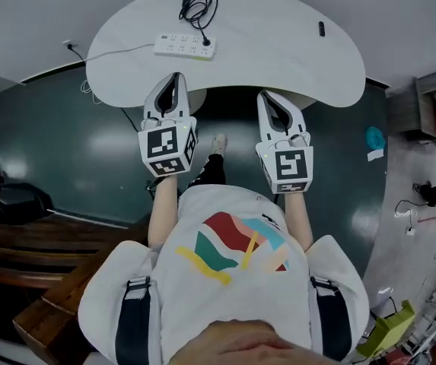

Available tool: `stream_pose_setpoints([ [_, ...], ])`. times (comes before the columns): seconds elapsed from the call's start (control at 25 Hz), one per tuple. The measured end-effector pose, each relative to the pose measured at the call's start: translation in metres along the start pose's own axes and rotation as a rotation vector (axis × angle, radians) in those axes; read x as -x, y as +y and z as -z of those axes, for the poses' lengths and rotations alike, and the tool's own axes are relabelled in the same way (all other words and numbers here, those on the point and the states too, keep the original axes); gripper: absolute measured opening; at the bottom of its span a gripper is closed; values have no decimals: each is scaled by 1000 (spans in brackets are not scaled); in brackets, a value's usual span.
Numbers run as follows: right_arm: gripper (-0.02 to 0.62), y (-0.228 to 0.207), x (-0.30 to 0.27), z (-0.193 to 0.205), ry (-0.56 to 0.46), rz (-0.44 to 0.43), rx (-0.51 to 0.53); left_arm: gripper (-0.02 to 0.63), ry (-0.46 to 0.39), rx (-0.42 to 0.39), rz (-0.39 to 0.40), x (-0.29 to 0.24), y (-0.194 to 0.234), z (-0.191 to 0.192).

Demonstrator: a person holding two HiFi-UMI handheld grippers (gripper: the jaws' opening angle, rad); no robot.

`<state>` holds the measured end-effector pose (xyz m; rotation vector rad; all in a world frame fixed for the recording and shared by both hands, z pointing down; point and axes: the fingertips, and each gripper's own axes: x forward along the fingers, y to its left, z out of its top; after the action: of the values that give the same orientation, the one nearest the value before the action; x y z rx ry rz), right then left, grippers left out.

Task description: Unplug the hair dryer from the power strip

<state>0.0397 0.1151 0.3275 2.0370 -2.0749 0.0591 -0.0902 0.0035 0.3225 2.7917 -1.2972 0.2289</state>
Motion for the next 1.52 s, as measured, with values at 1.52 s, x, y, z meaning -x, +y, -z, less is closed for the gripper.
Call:
stream_pose_setpoints([
  [1.52, 9, -29, -236, -30, 2, -241, 16, 15, 160, 14, -91, -188, 98, 11],
])
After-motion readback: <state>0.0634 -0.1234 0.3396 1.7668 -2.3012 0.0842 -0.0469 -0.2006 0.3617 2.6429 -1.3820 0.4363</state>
